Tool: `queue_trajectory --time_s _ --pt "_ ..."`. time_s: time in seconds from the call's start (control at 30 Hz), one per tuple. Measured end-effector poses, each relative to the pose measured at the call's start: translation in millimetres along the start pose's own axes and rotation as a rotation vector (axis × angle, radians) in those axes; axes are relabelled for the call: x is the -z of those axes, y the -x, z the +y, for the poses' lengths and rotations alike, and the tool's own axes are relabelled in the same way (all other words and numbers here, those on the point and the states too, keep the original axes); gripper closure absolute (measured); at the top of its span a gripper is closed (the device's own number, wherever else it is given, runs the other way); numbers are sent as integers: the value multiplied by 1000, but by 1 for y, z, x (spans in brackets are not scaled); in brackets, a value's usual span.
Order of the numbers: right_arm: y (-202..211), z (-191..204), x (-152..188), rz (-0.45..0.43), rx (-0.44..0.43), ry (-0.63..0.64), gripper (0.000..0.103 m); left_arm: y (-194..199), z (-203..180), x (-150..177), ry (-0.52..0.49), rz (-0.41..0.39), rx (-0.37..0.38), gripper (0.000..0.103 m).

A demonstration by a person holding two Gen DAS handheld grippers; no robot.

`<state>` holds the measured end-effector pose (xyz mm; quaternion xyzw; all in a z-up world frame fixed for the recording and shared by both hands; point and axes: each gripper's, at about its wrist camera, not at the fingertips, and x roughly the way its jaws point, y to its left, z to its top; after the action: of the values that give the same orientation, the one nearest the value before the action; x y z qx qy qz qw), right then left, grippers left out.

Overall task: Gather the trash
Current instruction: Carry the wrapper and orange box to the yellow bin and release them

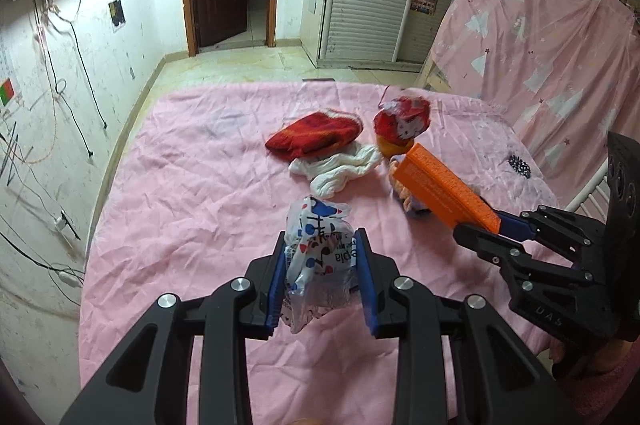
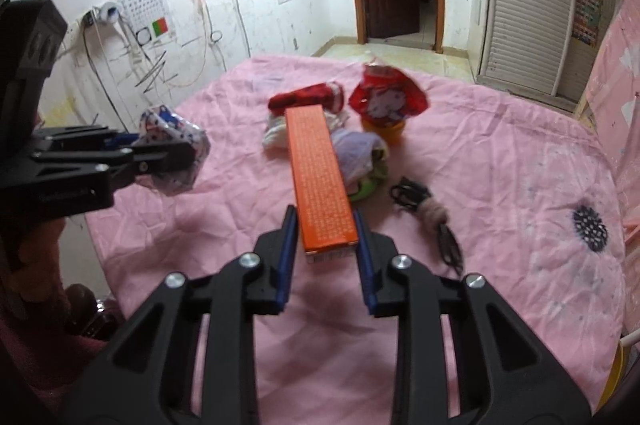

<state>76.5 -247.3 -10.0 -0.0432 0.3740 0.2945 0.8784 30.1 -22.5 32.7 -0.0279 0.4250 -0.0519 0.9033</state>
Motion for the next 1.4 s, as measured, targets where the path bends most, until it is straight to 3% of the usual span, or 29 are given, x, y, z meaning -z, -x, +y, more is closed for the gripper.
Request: queue_trajectory --time_s 0.4,0.97,1.4 --pt "53 -54 21 -110 70 -119 77 13 -61 -12 -111 -40 -4 78" --pt "138 -147 71 -239 224 -298 77 15 -181 -20 -298 -53 81 78" --pt "165 -199 106 -274 306 -431 77 10 -256 -12 -405 -40 161 78"
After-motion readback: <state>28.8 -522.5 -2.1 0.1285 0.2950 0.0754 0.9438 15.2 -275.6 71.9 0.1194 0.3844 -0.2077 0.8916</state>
